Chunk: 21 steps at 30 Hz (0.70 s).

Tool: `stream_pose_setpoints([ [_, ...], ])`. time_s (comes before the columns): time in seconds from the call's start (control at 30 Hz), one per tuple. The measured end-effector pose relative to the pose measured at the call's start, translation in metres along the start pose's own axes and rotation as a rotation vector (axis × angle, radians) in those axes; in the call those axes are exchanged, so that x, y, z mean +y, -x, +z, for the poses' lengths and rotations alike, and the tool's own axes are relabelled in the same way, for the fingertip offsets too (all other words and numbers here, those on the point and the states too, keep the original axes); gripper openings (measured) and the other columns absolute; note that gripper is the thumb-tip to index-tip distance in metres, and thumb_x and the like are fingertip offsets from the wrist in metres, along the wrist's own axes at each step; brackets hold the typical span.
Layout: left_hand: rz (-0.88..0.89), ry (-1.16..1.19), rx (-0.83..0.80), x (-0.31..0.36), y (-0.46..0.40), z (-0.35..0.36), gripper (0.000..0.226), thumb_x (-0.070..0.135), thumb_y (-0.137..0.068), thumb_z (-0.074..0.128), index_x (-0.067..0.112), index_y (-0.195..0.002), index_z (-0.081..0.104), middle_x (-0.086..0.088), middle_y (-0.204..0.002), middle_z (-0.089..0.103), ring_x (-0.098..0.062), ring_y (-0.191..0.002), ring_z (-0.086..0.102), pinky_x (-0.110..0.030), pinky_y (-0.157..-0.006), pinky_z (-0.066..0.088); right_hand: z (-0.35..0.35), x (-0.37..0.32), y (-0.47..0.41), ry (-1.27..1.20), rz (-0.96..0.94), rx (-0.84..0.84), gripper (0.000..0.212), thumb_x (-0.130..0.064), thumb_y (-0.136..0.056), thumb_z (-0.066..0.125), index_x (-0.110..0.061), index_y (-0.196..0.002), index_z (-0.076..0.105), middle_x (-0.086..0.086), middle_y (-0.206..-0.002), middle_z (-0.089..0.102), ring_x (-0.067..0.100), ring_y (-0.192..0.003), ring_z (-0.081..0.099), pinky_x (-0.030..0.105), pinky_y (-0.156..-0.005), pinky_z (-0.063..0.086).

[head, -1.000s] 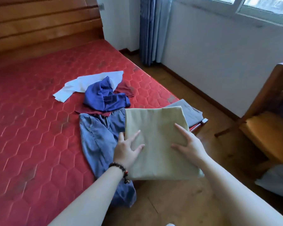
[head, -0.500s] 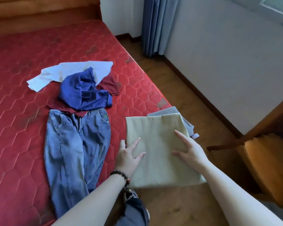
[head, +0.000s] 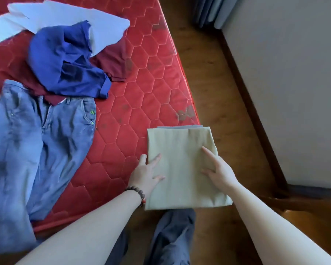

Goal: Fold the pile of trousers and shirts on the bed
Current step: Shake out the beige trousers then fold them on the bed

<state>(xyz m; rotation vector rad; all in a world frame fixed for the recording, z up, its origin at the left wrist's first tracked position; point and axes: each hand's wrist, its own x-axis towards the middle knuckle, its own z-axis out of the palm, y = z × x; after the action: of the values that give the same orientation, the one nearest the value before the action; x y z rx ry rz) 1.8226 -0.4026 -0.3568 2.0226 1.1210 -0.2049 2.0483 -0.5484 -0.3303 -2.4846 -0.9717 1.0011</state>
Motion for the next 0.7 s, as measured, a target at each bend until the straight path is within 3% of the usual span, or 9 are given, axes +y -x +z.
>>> stream_pose_setpoints([
  [0.1, -0.057, 0.051, 0.050, 0.008, -0.034, 0.039, 0.073, 0.038, -0.085, 0.070, 0.045, -0.146, 0.031, -0.006, -0.148, 0.024, -0.027, -0.102, 0.061, -0.028, -0.084, 0.048, 0.000, 0.030, -0.053, 0.041, -0.023, -0.050, 0.077, -0.023, -0.089, 0.064, -0.060, -0.141, 0.021, -0.010, -0.121, 0.045, 0.020, -0.113, 0.051, 0.027, -0.083, 0.038],
  [0.27, -0.162, 0.149, 0.102, 0.000, -0.087, 0.087, 0.073, 0.025, -0.086, 0.070, 0.043, -0.147, 0.032, -0.006, -0.145, 0.024, -0.026, -0.113, 0.055, -0.028, -0.093, 0.044, 0.016, 0.064, -0.128, 0.092, -0.082, -0.150, 0.079, -0.018, -0.092, 0.060, -0.060, -0.142, 0.016, -0.005, -0.131, 0.045, 0.019, -0.110, 0.050, 0.026, -0.083, 0.039],
  [0.37, -0.195, 0.213, 0.030, -0.009, -0.108, 0.106, 0.084, 0.017, -0.085, 0.070, 0.044, -0.149, 0.023, -0.008, -0.145, 0.021, -0.025, -0.129, 0.045, -0.028, -0.106, 0.037, 0.032, 0.078, -0.148, 0.071, -0.078, -0.205, 0.080, -0.012, -0.094, 0.054, -0.063, -0.140, 0.013, -0.005, -0.138, 0.038, 0.012, -0.110, 0.045, 0.027, -0.089, 0.042],
  [0.57, -0.157, 0.196, 0.084, -0.007, -0.111, 0.116, 0.084, 0.016, -0.088, 0.067, 0.044, -0.150, 0.018, -0.010, -0.147, 0.018, -0.026, -0.133, 0.042, -0.023, -0.107, 0.030, 0.039, 0.088, -0.144, -0.053, -0.146, -0.119, 0.080, -0.004, -0.095, 0.050, -0.065, -0.137, 0.018, -0.012, -0.135, 0.036, 0.006, -0.116, 0.038, 0.030, -0.099, 0.040],
  [0.7, -0.161, 0.206, 0.025, -0.006, -0.119, 0.110, 0.083, 0.015, -0.091, 0.064, 0.047, -0.149, 0.014, -0.015, -0.155, 0.012, -0.028, -0.140, 0.033, -0.022, -0.110, 0.025, 0.042, 0.091, -0.143, -0.099, -0.118, -0.103, 0.077, -0.006, -0.098, 0.048, -0.066, -0.135, 0.016, -0.016, -0.130, 0.034, 0.006, -0.116, 0.036, 0.039, -0.106, 0.039],
])
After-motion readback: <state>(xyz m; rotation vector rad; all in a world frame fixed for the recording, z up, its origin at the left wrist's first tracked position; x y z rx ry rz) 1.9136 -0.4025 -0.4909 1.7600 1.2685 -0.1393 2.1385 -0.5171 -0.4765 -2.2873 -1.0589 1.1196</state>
